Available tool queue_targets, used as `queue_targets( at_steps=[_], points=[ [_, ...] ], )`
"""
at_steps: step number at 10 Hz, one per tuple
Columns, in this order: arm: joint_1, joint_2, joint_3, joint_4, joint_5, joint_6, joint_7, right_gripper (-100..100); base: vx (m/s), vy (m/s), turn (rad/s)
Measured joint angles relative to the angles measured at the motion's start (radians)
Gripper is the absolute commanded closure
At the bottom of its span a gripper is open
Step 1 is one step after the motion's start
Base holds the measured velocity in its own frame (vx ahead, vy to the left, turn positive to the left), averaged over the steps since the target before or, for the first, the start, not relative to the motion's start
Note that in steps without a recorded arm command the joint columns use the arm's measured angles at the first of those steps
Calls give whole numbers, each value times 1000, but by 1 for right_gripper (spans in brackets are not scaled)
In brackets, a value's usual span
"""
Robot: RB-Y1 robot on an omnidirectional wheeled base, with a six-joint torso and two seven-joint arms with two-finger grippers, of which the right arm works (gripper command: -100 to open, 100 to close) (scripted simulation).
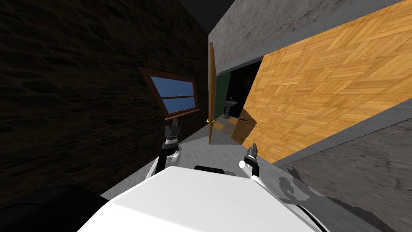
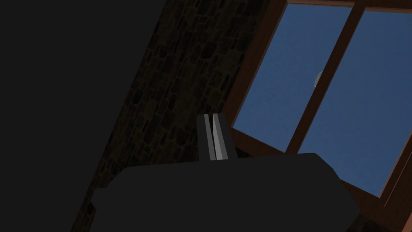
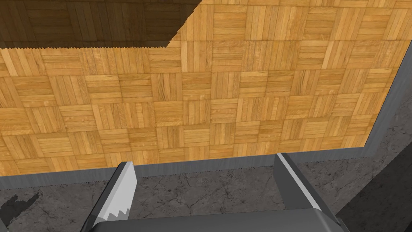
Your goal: Pull the door open
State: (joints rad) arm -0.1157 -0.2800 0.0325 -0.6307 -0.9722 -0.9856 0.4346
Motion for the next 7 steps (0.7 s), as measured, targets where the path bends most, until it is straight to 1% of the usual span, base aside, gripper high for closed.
queue_targets(
  at_steps=[7],
  points=[
    [0, -1, -25, -1, 54, -10, 1, -100, -166, 111, -27]
  ],
)
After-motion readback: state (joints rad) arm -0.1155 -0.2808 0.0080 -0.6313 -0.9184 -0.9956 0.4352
